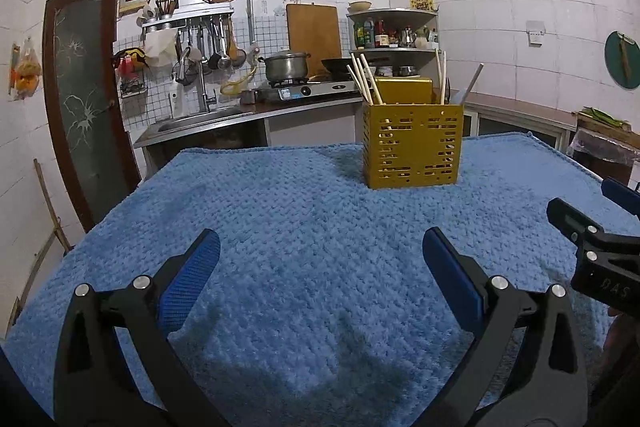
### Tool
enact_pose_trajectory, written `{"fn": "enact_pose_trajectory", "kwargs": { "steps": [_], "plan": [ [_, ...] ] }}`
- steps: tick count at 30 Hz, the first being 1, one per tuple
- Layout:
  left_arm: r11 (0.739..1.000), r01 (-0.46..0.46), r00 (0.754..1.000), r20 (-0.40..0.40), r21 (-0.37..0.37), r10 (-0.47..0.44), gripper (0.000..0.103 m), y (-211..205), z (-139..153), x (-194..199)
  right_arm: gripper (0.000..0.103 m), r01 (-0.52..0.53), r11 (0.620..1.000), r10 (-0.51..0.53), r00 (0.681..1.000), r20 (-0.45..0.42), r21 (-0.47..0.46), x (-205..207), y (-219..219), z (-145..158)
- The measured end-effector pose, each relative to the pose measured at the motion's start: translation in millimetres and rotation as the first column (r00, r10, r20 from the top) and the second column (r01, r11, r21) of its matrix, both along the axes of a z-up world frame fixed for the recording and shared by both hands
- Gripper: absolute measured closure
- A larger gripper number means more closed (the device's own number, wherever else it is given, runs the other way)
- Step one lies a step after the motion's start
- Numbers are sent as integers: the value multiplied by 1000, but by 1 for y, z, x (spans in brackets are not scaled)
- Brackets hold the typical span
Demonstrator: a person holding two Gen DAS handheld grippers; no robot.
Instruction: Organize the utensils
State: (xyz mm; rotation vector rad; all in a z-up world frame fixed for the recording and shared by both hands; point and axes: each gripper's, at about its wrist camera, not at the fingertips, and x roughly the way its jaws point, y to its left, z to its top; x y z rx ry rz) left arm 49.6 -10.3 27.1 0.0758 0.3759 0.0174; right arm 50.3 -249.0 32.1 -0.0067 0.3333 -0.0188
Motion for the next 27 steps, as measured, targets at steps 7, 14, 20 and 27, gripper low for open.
{"fn": "enact_pose_trajectory", "kwargs": {
  "steps": [7,14,20,27],
  "plan": [
    [1000,2,1000,8,3,-2,5,0,1,-1,4,3,1000,-3,1000,1,2,1,-1,0],
    [1000,7,1000,5,-9,-6,5,2,1,0,4,11,1000,-11,1000,-2,3,0,-2,-1],
    [1000,8,1000,1,-15,-8,5,2,0,0,4,17,1000,-17,1000,-4,1,1,-2,-1],
    [1000,8,1000,1,-15,-8,5,2,0,1,4,18,1000,-18,1000,-4,0,0,-1,-1]
  ]
}}
